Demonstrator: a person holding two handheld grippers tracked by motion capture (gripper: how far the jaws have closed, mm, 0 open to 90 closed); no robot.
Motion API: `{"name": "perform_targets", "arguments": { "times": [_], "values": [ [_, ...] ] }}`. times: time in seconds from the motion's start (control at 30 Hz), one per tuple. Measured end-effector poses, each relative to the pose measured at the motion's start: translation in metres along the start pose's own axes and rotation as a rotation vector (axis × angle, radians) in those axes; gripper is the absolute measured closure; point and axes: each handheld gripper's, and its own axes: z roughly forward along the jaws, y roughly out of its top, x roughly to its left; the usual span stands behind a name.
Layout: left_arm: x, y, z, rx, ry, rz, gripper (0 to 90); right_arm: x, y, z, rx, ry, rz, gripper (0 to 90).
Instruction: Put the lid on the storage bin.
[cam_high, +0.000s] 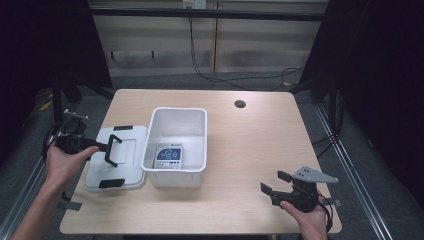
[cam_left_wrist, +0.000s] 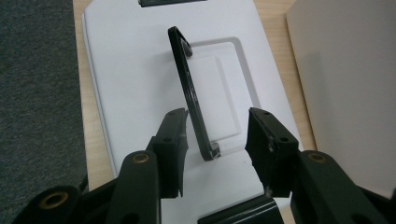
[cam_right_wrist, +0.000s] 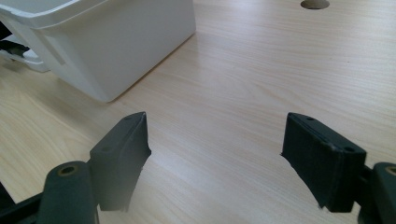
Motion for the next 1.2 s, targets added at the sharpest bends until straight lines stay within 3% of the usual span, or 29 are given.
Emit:
{"name": "perform_targets", "arguments": {
  "times": [0.1, 0.2, 0.33, 0.37, 0.4, 0.53, 1.2],
  "values": [
    [0.001, 0.002, 0.002, 0.002, -0.001, -0.006, 57.5, 0.0, 0.0, 0.0, 0.004, 0.0, 0.005, 21.9],
    [0.006, 0.008, 0.004, 0.007, -0.01, -0.02, 51.0, 0.0, 0.0, 0.002, 0.005, -0.001, 0.001, 21.6],
    [0.008, 0.014, 0.007, 0.036, 0.002, -0.041, 52.6, 0.0, 0.0, 0.002, 0.01, 0.002, 0.0, 21.5],
    [0.008, 0.014, 0.007, 0.036, 0.002, -0.041, 53.3, 0.0, 0.0, 0.003, 0.009, 0.004, 0.0, 21.5],
    [0.007, 0.018, 0.009, 0.056, 0.028, -0.04, 53.6, -0.001, 0.0, 0.003, 0.014, 0.004, -0.002, 21.4],
    [0.005, 0.024, 0.015, 0.097, 0.04, -0.036, 54.3, 0.0, 0.0, 0.004, 0.018, 0.007, -0.003, 21.4],
    [0.005, 0.034, 0.042, 0.191, 0.08, -0.103, 52.2, 0.001, 0.0, 0.004, 0.022, 0.015, -0.006, 21.3]
  ]
}}
